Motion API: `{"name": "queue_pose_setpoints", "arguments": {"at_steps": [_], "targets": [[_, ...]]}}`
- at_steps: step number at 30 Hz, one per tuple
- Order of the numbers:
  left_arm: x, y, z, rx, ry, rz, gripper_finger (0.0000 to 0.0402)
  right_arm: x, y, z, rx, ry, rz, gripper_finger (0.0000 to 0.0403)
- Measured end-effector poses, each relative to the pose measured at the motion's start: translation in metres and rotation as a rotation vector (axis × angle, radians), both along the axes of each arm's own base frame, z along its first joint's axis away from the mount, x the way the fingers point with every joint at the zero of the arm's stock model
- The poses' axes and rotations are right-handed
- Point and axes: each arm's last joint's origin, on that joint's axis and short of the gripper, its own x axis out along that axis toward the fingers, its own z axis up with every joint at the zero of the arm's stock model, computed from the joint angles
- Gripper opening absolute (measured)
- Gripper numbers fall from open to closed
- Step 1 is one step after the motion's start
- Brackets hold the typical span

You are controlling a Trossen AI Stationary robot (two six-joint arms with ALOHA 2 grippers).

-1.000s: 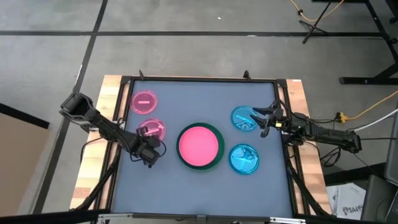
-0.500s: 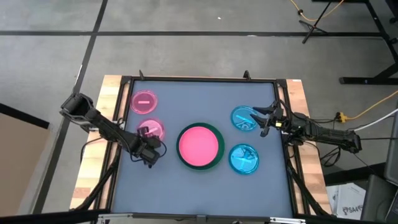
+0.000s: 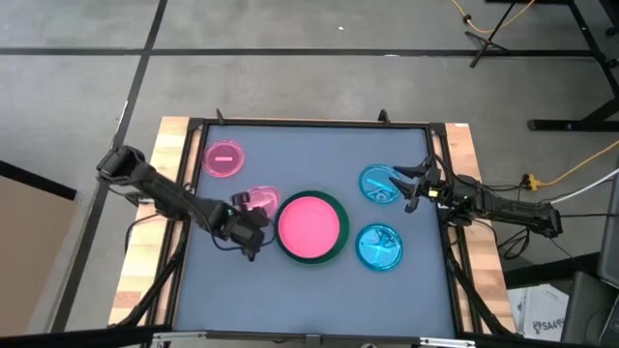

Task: Stack plastic plates
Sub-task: Stack the bottom transparent pink plate on top of the pink plate

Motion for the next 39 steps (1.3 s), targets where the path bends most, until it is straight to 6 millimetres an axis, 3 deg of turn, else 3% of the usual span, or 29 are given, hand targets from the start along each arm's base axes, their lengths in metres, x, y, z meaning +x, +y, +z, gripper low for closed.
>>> {"name": "queue_pose_setpoints", "arguments": {"at_steps": [9,15,26,39], "targets": [[0.029,0.004,0.049,0.068,-0.129,-0.073,0.0000,0.000,0.000,0.000,0.000,0.000,-0.001,0.0177],[0.044,0.006,0.064,0.115,-0.223,-0.159,0.0000,0.000,0.000,0.000,0.000,0.000,-0.001,0.0177],[0.081,0.007,0.048,0.165,-0.176,-0.311,0.0000,-0.001,-0.001,0.000,0.002,-0.002,-0.053,0.0177],[0.110,-0.032,0.026,0.170,-0.125,-0.470,0.0000,-0.001,-0.001,0.000,0.002,0.000,-0.051,0.0177]]}}
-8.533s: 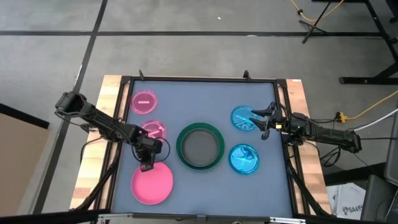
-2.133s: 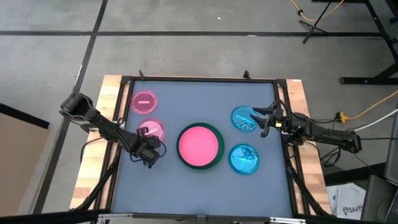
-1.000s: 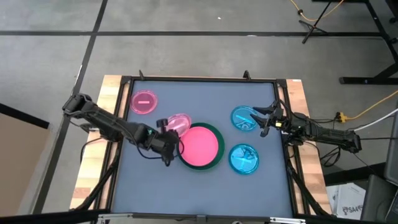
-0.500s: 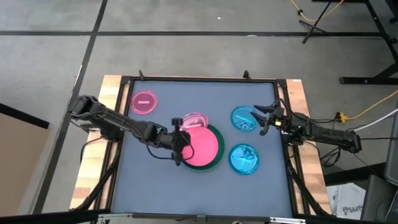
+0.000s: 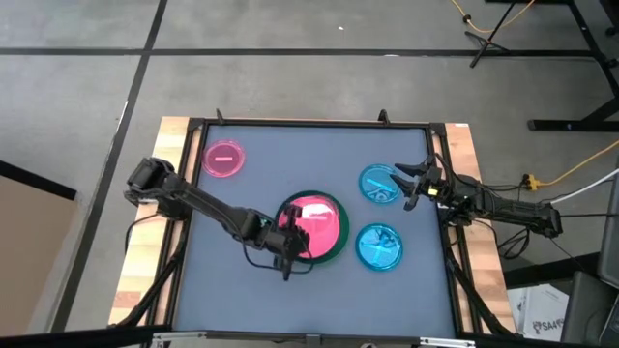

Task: Stack plastic plates
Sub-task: Stack the bottom transparent pink plate on top of the pink plate

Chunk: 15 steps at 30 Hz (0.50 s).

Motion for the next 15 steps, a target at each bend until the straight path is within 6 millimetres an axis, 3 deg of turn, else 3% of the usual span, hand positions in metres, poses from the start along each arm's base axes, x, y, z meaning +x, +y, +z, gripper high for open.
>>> {"name": "queue_pose_setpoints", "arguments": {"at_steps": [8,15], "targets": [[0.005,-0.011,-0.033,0.035,0.096,-0.025,0.0000,0.000,0.000,0.000,0.000,0.000,0.000,0.0177],[0.007,-0.011,-0.041,0.033,0.123,-0.028,0.0000,0.000,0.000,0.000,0.000,0.001,0.001,0.0177]]}}
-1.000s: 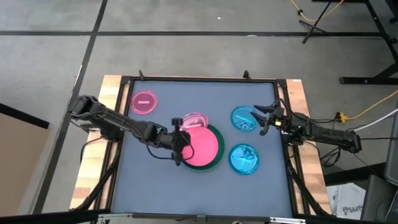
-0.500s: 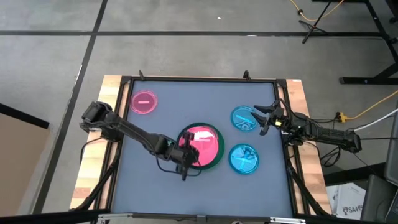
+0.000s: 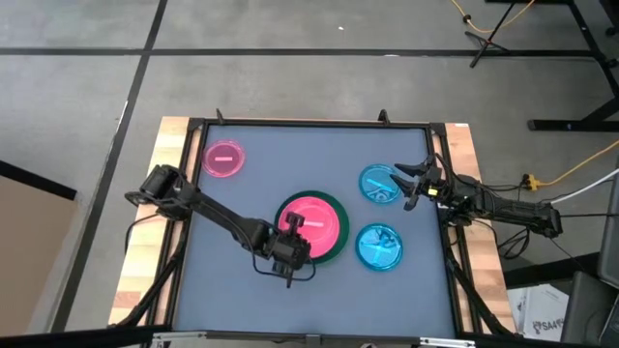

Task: Stack plastic plates
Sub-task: Stack the bottom transparent pink plate on top of the pink plate, then stack the transparent pink plate on top of the transparent pink plate

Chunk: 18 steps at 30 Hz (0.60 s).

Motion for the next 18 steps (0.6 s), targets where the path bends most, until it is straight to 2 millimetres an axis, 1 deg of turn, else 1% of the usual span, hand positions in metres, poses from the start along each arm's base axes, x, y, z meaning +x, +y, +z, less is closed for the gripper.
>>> {"name": "queue_pose_setpoints", "arguments": {"at_steps": [4,12,15,18], "targets": [[0.000,0.000,0.000,-0.031,0.011,-0.011,0.0015,0.000,0.000,0.000,0.005,-0.002,0.000,0.0177],[0.001,0.003,0.000,-0.046,0.016,0.009,0.0088,0.000,0.000,0.000,0.006,-0.002,0.000,0.0177],[0.000,0.002,0.006,-0.058,0.038,0.013,0.0109,0.000,0.000,0.000,0.006,-0.002,0.000,0.0177],[0.000,0.001,0.018,-0.046,0.067,0.038,0.0120,0.000,0.000,0.000,0.007,-0.002,0.000,0.0177]]}}
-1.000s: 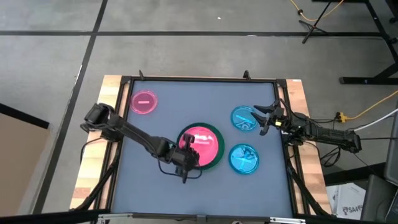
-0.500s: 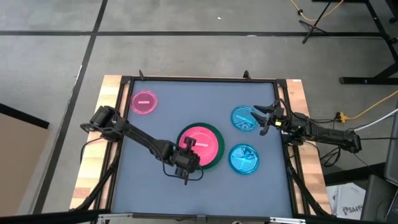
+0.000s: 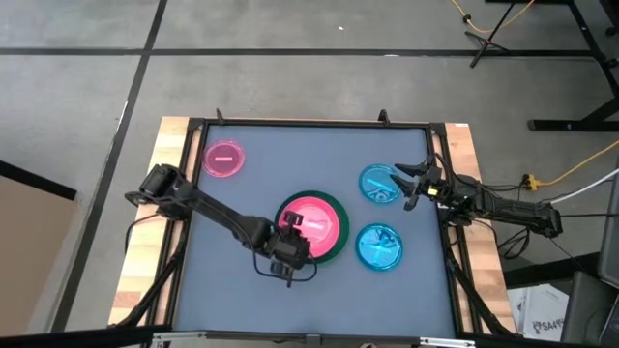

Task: Stack plastic plates
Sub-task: Stack the transparent pink plate on top of the transparent pink plate

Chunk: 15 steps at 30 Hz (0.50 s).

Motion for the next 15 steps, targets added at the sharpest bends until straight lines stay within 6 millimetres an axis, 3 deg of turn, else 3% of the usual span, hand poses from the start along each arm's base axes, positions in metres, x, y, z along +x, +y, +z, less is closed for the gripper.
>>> {"name": "queue_pose_setpoints", "arguments": {"at_steps": [8,15], "targets": [[-0.020,0.013,0.027,0.053,0.089,0.134,0.0108,0.000,0.000,0.000,0.000,0.000,0.000,0.0177],[-0.069,0.045,0.041,0.027,0.028,0.305,0.0090,0.000,0.000,0.000,0.000,0.000,0.000,0.0177]]}}
